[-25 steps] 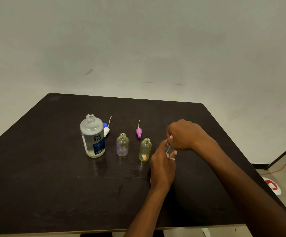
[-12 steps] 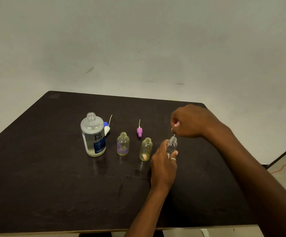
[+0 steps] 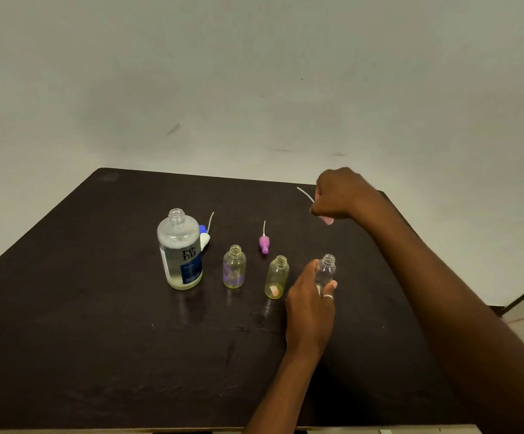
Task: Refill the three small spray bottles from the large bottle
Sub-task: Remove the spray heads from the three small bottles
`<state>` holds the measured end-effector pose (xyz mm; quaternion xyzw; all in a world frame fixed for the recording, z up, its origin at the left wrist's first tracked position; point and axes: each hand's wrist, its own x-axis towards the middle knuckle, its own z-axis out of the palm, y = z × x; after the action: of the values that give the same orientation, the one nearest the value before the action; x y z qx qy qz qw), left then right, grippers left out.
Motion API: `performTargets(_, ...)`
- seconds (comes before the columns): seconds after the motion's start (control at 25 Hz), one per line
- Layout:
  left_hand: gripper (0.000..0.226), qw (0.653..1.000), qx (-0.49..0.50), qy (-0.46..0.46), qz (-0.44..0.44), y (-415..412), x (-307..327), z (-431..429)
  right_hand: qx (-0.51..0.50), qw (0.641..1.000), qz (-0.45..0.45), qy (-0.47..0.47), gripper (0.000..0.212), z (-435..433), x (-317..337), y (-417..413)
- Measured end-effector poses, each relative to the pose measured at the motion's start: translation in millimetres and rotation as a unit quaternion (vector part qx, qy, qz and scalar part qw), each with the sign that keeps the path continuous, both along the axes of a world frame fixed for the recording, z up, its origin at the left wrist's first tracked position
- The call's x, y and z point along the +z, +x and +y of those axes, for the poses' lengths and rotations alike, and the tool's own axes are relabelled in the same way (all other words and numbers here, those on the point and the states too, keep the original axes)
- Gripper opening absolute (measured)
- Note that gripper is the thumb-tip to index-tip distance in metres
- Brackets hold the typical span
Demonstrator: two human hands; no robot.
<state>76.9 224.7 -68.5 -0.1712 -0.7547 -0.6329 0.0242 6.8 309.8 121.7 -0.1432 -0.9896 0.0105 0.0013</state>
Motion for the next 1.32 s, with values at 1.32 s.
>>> performTargets(1.32, 0.068, 1.000, -0.007, -0.012, -0.026, 0, 0, -1, -0.057, 0.991, -0.089, -0.085, 0.037, 28, -109, -49)
